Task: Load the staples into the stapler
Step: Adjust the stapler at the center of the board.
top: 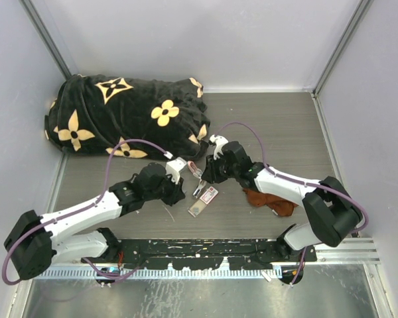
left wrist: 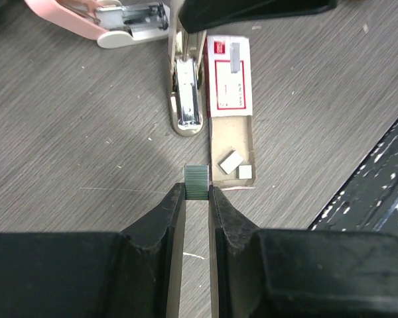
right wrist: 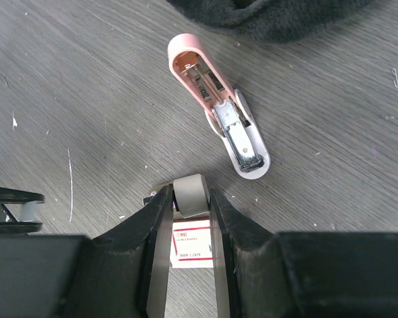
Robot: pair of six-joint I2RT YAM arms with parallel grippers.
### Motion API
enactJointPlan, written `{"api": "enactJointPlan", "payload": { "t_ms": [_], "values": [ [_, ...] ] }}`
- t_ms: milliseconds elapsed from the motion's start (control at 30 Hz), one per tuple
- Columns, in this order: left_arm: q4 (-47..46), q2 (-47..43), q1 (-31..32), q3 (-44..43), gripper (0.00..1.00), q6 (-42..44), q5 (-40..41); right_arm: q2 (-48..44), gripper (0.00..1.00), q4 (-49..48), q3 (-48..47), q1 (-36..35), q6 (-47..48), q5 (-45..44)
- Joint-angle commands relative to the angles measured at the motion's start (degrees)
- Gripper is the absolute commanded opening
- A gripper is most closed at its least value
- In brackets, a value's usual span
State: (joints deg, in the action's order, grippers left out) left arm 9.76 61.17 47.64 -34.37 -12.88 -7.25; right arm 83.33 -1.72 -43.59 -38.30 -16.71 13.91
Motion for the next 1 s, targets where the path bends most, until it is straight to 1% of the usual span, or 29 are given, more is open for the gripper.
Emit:
{"api": "enactJointPlan", "payload": {
  "t_ms": [0,133,267,367,600,767,967],
  "values": [
    [-3.7,3.6,2.0,-3.5,0.17,5.3,3.0,-2.7,0.16,-6.8,1.5,-0.2,-3.9,-2.4],
    [-2.6,7.0,3.5,-5.4,0.17,6.0,3.3,-3.0,0.16,-9.2,3.2,-0.5,-5.7,-2.3],
    [-1.6,11.0,3.7,-7.5,0.17,6.9,2.3,-3.6,0.16,-10.4,4.0,-0.9,-7.5,-2.3],
    [-0.1,14.6,3.7,-9.3,0.17,7.8,1.7,-4.4,0.16,-10.6,4.8,-1.7,-9.1,-3.9],
    [4.2,18.8,3.7,-13.0,0.17,9.0,0.5,-6.0,0.16,-11.7,6.9,-2.9,-11.2,-6.4],
    [4.6,19.6,3.7,-13.4,0.17,8.3,0.0,-5.8,0.16,-12.2,7.1,-3.2,-11.8,-6.3],
    [7.2,21.5,3.7,-14.6,0.17,8.3,-0.2,-6.0,0.16,-12.7,7.3,-3.9,-13.0,-7.7]
  ]
}}
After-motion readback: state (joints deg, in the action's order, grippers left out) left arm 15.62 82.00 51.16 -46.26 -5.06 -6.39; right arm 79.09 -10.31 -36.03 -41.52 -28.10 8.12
